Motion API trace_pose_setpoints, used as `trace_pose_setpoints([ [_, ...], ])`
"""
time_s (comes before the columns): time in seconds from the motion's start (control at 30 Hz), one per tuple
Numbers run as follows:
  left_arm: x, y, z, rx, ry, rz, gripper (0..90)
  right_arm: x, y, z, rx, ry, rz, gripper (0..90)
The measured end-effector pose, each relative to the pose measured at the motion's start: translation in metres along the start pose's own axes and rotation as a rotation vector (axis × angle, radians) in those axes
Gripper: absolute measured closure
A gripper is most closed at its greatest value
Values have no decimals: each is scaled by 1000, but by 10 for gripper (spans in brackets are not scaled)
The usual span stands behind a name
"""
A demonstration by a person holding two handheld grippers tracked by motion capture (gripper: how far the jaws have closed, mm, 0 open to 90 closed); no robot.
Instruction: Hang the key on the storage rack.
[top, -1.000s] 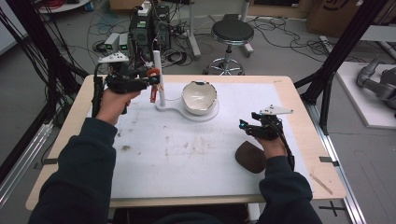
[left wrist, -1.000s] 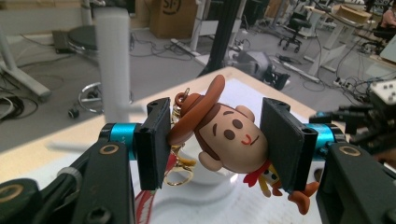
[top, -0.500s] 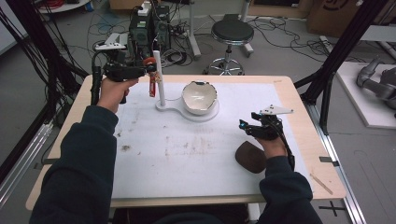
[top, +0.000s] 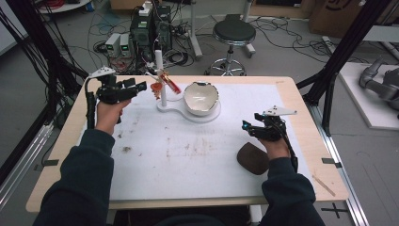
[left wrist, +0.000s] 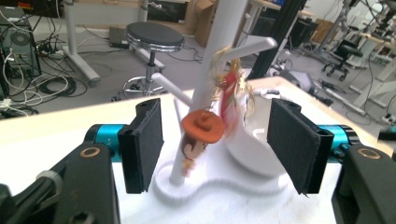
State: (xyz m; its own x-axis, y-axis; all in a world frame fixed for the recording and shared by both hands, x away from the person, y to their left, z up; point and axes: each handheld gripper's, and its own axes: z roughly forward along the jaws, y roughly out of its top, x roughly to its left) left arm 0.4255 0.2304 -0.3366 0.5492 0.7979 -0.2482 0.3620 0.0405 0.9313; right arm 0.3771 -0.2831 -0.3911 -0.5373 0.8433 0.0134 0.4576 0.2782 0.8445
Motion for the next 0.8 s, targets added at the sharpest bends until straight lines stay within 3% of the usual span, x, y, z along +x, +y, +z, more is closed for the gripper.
trace_pose_setpoints([
  [0.27, -13, -57, -29, -28, -18, 79, 307, -9, -3, -11, 4, 7, -17, 361],
  [0.3, -14, -65, -32, -34, -12, 79, 212, -11, -6, -15, 0, -3, -16, 358],
  [0.43, -17, -88, -39, -23, 11, 103, 159, -16, -9, -21, -9, -18, -13, 344],
  [0.8, -19, -100, -43, 12, 14, 157, 166, -21, -18, -26, 10, -27, -35, 265],
])
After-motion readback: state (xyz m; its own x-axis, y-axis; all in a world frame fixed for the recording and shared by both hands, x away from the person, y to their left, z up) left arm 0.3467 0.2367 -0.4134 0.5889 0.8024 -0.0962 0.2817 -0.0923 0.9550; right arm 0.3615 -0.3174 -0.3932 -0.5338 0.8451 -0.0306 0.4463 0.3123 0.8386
